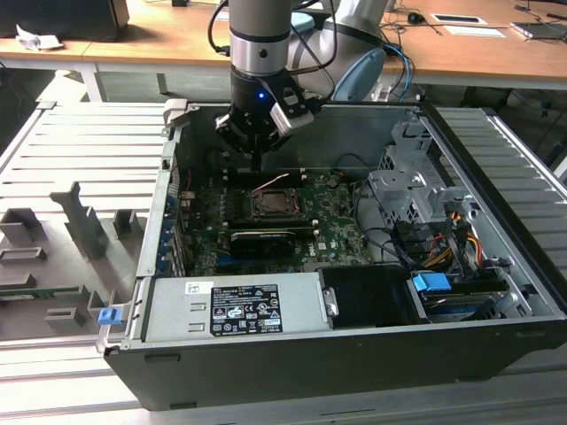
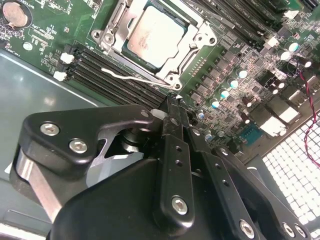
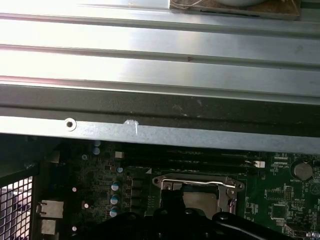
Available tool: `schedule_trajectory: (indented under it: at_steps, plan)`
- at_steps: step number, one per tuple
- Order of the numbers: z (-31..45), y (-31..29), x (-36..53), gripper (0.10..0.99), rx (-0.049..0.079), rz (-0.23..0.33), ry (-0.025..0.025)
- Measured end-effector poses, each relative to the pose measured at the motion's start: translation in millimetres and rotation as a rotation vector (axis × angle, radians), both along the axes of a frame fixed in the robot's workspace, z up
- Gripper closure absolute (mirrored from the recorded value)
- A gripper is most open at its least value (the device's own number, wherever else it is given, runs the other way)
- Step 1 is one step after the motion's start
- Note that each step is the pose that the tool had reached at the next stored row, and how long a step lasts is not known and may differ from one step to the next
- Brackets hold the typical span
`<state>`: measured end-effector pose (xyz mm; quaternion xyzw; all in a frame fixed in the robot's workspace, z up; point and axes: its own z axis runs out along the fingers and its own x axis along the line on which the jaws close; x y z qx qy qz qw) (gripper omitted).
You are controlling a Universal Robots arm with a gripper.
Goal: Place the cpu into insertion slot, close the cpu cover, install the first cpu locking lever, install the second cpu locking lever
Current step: 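Install the first cpu locking lever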
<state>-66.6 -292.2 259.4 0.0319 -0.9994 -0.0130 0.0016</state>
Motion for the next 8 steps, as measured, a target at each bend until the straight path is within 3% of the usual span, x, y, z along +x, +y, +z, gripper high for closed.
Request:
schedule_trajectory:
  at_steps: [8]
  plan:
    - [-2.0, 0.0, 5.0, 0.980, 0.000, 0.000, 0.0000]
